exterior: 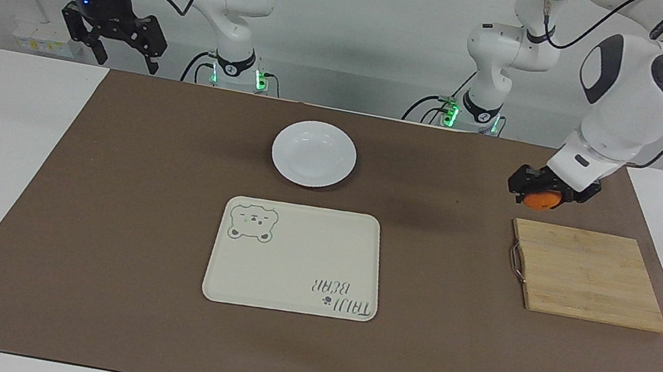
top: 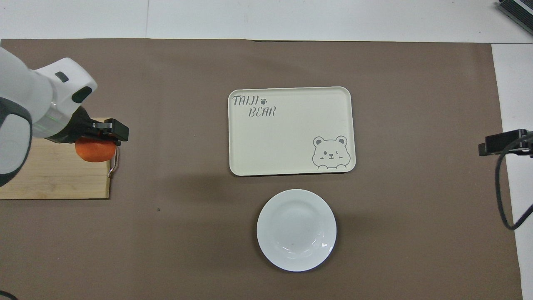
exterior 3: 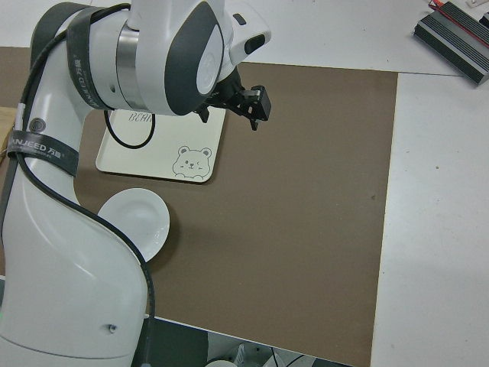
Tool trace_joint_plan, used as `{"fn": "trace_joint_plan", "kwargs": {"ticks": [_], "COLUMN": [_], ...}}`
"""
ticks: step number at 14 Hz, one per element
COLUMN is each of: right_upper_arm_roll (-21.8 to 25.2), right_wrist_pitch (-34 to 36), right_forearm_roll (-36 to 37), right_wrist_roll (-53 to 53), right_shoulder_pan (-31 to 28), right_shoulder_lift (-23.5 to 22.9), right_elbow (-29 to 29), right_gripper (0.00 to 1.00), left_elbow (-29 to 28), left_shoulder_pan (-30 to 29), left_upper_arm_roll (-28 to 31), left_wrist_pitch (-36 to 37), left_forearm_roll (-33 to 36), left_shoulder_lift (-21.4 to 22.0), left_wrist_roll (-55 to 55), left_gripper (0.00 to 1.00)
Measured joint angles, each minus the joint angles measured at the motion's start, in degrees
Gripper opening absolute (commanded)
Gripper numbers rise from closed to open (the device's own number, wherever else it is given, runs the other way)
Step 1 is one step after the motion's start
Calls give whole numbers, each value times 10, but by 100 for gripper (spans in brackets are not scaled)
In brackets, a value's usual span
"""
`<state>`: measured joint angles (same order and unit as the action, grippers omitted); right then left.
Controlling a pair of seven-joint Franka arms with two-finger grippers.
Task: Place orange and plate with both arms
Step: 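Carry the orange with the left gripper and drop it onto the plate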
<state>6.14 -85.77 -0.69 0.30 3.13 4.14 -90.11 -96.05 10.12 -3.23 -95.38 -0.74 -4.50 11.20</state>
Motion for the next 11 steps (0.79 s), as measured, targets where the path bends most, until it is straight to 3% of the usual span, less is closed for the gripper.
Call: {"fn": "trace_joint_plan", "kwargs": {"ticks": [3, 8, 11], "right_upper_arm_roll": [0, 2, 2], "right_wrist_pitch": [0, -2, -37], "right_forearm_roll": [0, -51, -98], "right_wrist_roll": [0, -21, -22], "right_shoulder_pan": [0, -1, -2], "right_shoulder_lift": [0, 1, 1], "right_elbow": [-1, -19, -48], "right_gripper": [100, 100, 100], "left_elbow": [-33, -109, -132], "left_shoulder_pan": [47, 155, 234], "left_upper_arm_roll": [-2, -4, -5], "left_wrist_pitch": [-23, -139, -204], "left_forearm_roll": [0, -1, -1], "left_shoulder_lift": [10, 10, -8], "left_wrist_roll": [50, 189, 298], "left_gripper": [0, 0, 0]}}
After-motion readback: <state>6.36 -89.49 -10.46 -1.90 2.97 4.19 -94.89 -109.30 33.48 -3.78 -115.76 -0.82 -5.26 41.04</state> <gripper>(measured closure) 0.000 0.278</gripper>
